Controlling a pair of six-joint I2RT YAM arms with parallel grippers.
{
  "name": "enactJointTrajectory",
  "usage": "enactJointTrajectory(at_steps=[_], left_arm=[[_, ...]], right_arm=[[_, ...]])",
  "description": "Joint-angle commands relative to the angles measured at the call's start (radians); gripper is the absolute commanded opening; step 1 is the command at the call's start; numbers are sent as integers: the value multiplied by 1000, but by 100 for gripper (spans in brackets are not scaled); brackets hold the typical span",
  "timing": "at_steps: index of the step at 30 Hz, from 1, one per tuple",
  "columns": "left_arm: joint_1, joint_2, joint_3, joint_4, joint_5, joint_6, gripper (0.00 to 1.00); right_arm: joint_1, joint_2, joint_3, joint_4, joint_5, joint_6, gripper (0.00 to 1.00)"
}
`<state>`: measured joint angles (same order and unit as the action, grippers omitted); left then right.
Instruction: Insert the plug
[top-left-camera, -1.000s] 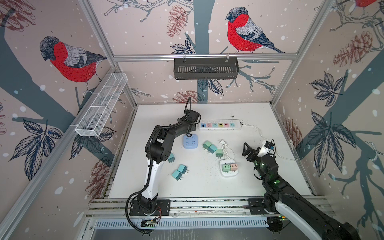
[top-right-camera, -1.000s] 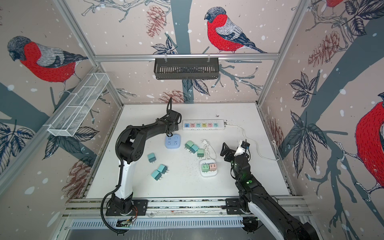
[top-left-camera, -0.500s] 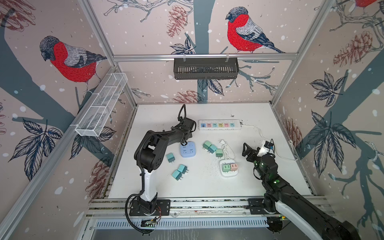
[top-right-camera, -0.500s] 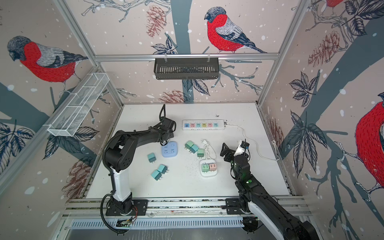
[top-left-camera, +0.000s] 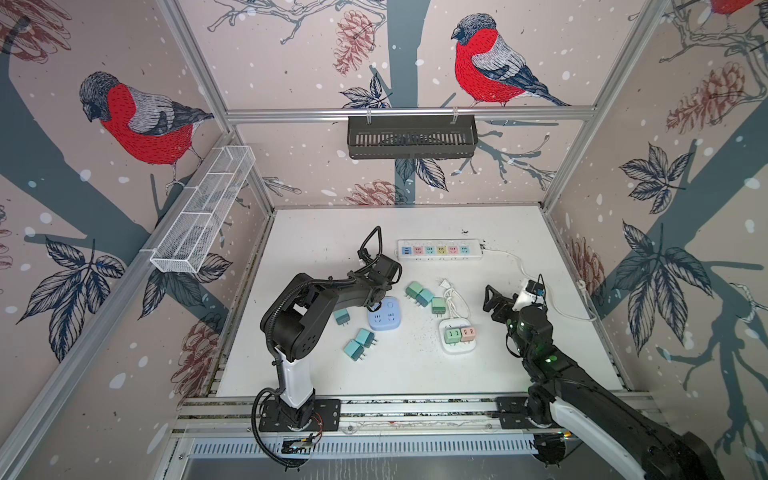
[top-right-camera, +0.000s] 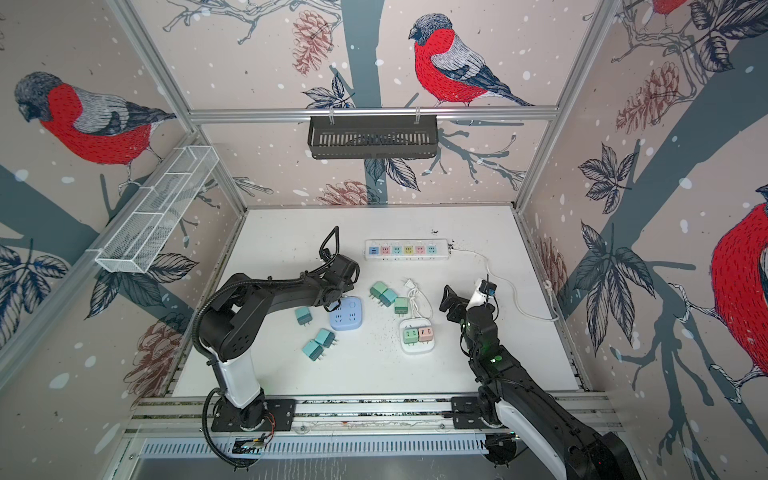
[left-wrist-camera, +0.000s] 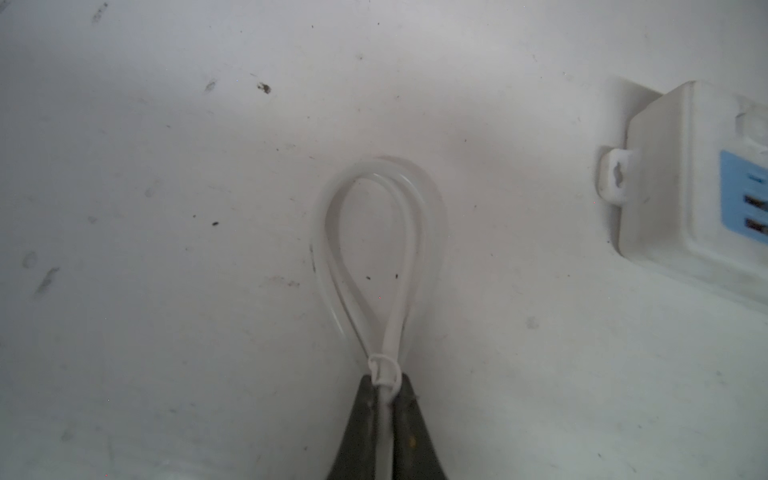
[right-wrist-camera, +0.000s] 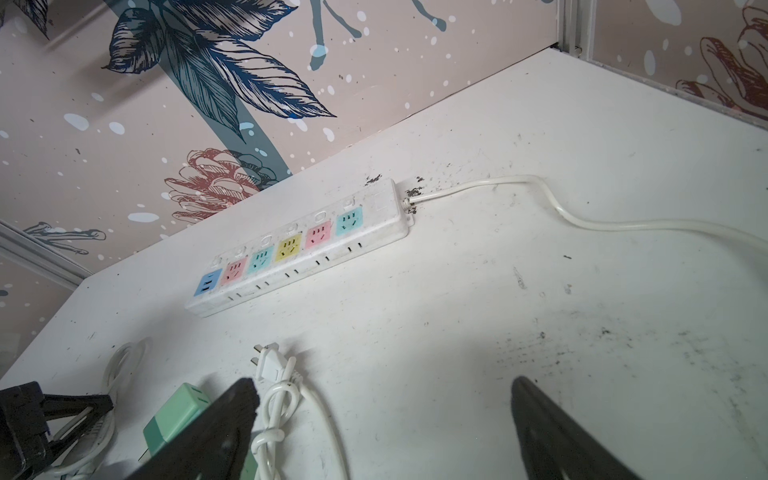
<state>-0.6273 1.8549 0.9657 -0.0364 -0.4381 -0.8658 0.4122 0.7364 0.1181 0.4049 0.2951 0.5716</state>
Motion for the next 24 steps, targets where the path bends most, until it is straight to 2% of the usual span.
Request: enactJointTrajectory(at_steps=[1, 7, 11, 14, 16, 20, 21, 24], left_arm=[[-35, -8, -38, -145, 116, -104, 0], [-96, -30, -33, -166, 87, -165, 0], [-115, -54, -45, -174, 77, -203, 0], [-133, -83, -54, -188, 59, -217, 0], [-139, -108, -60, -183, 58, -212, 3], [-142, -178, -87, -146, 73, -169, 58], [-142, -202, -91, -139, 80, -151, 69], [-142, -285, -95, -138, 104, -86, 73]], right_arm=[[1, 25, 18, 23, 2, -4, 95], [2, 82, 56, -5, -12, -3, 91], [15, 96, 131, -116, -22, 5, 85], [73, 103, 210, -188, -34, 1, 82], [146, 117, 264, -234, 4, 3, 81], [343, 162, 398, -374, 140, 45, 78], [409, 171, 427, -406, 182, 57, 78], [577, 208, 488, -485, 292, 116, 76]])
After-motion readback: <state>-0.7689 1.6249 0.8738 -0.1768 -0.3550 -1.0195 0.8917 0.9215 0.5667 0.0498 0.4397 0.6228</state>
